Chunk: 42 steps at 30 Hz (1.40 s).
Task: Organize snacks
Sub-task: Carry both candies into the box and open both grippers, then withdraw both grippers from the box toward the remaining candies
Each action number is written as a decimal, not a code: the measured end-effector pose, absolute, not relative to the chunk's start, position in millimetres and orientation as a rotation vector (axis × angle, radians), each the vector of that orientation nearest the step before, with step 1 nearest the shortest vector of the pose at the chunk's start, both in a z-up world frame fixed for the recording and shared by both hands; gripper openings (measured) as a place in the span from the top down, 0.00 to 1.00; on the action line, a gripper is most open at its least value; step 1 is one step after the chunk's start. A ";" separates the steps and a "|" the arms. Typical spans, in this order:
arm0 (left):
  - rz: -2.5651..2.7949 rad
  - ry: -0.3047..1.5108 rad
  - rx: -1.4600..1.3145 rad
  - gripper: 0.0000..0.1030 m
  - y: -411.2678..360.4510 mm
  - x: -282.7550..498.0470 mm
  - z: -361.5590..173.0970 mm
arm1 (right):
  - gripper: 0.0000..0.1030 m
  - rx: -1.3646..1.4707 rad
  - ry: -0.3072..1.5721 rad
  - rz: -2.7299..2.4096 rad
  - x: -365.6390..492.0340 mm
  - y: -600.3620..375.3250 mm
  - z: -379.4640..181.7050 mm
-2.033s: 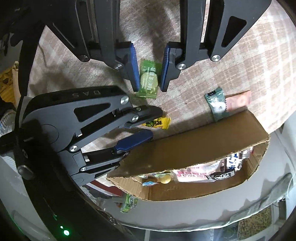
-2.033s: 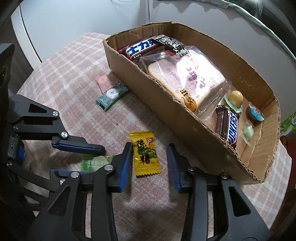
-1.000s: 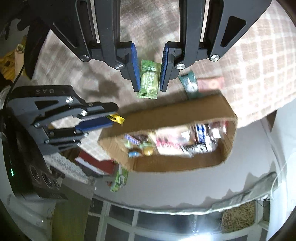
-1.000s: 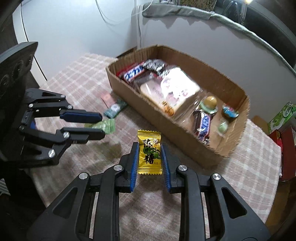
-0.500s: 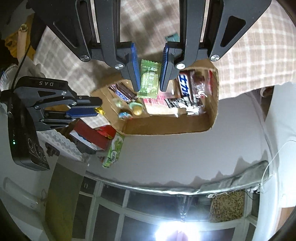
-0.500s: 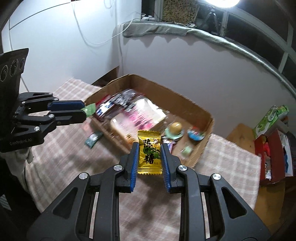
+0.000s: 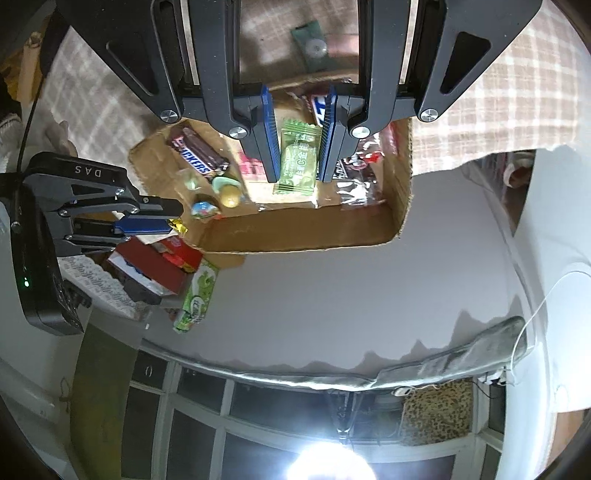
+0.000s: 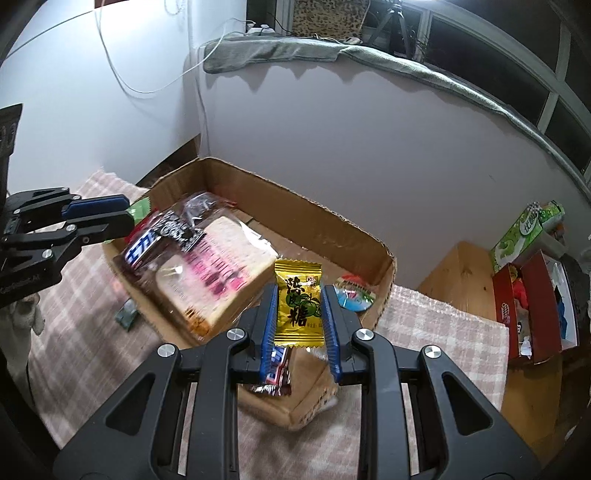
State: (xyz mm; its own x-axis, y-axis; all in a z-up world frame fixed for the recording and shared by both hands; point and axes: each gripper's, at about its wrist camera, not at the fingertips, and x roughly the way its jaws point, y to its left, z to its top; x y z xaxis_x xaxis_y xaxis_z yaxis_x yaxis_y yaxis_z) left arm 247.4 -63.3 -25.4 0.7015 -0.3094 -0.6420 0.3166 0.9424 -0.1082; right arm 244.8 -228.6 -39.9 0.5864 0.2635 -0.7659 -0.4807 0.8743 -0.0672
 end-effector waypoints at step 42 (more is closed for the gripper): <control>-0.296 0.728 0.034 0.57 -55.7 257.9 -33.5 | 0.19 -0.330 0.830 0.352 263.4 -211.2 -54.4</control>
State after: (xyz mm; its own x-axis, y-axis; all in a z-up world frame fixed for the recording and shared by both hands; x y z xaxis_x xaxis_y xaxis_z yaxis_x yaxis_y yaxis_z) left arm 257.9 -55.7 -33.5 0.7066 -0.2543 -0.6603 0.2781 0.9579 -0.0712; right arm 263.4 -211.2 -54.4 0.6237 0.1734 -0.7622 -0.4268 0.8925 -0.1461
